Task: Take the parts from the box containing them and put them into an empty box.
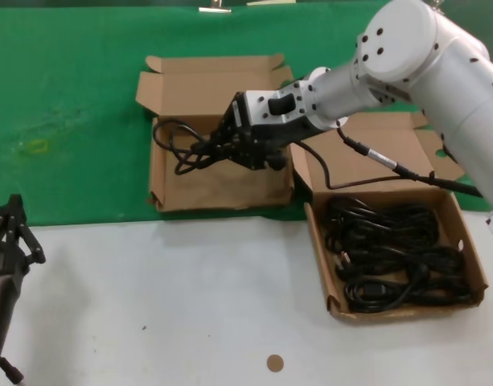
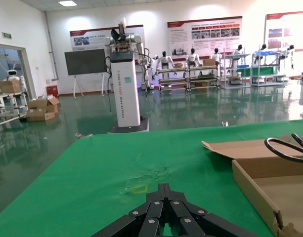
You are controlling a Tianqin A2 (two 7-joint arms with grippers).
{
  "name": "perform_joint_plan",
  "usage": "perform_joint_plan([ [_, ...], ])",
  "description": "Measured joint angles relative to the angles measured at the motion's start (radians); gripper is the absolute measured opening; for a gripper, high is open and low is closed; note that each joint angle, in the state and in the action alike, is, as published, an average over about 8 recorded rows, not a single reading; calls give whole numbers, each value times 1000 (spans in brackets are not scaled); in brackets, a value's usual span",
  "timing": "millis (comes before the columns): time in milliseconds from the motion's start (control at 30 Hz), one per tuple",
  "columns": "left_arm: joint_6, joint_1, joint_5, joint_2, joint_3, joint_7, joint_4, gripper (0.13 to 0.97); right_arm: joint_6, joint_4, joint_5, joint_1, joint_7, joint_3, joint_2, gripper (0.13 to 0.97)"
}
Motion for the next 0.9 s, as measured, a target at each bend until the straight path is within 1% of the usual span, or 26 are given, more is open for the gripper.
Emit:
perform_joint_plan([
  [100, 0, 0, 0, 0, 0, 0, 0, 144, 10, -26, -1, 7, -11, 0, -5, 171],
  [400, 0, 0, 0, 0, 0, 0, 0, 144, 30, -90, 1, 30, -38, 6, -21, 210],
  [667, 0, 0, 0, 0, 0, 0, 0, 144, 42, -136, 7, 51, -64, 12, -40, 321],
  [700, 0, 0, 0, 0, 0, 0, 0, 144, 43, -138, 8, 52, -65, 13, -41, 321],
  [900, 0, 0, 0, 0, 0, 0, 0, 146, 50, -136, 12, 52, -64, 18, -43, 458],
])
